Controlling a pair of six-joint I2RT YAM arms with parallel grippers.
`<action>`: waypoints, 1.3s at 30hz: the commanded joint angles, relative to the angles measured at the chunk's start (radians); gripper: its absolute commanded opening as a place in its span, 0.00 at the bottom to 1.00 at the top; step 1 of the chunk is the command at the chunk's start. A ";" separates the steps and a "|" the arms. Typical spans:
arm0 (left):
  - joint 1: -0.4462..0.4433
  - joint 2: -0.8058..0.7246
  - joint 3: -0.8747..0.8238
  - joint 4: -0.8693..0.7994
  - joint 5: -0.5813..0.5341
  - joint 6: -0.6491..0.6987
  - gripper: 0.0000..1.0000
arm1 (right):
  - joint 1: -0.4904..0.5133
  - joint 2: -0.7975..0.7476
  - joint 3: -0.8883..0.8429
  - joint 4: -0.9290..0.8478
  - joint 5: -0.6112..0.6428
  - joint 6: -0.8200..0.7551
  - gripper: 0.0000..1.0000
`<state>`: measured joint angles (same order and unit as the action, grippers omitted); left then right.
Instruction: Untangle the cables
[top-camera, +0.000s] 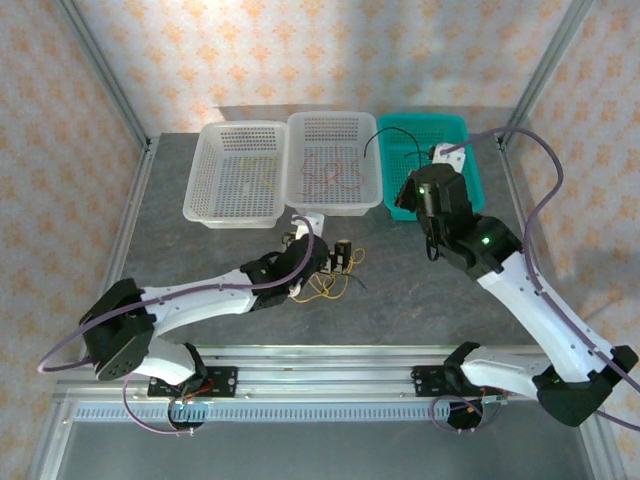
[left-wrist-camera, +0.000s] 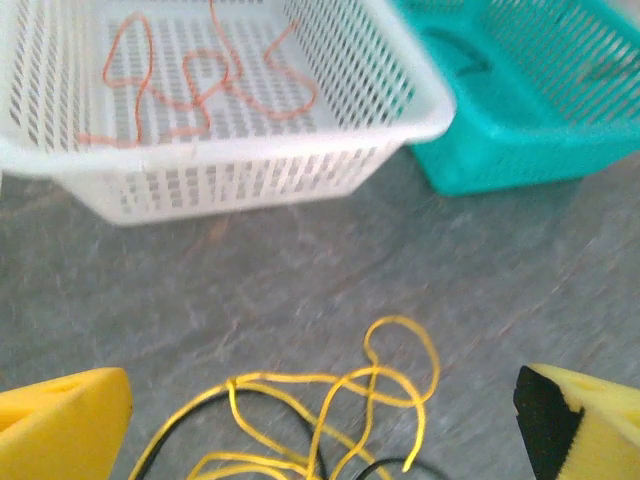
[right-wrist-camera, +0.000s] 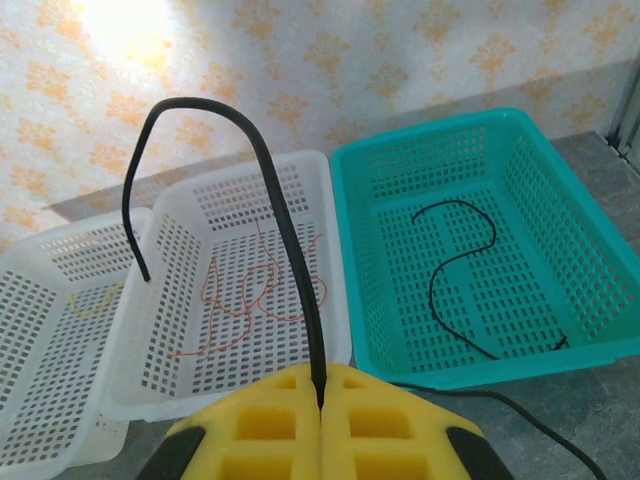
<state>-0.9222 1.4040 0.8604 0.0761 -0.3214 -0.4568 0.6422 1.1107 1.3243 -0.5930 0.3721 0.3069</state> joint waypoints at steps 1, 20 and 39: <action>0.015 -0.039 0.004 0.039 -0.003 0.054 0.99 | -0.017 0.017 0.052 -0.006 0.043 0.031 0.00; 0.172 0.110 0.216 0.238 0.262 0.074 0.99 | -0.216 0.246 0.163 0.169 -0.135 -0.086 0.00; 0.201 0.494 0.690 0.095 0.352 0.124 0.99 | -0.488 0.580 0.333 0.244 -0.340 -0.128 0.00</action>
<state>-0.7258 1.8683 1.4914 0.2134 0.0010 -0.3450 0.1890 1.6497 1.6127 -0.3756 0.0765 0.1894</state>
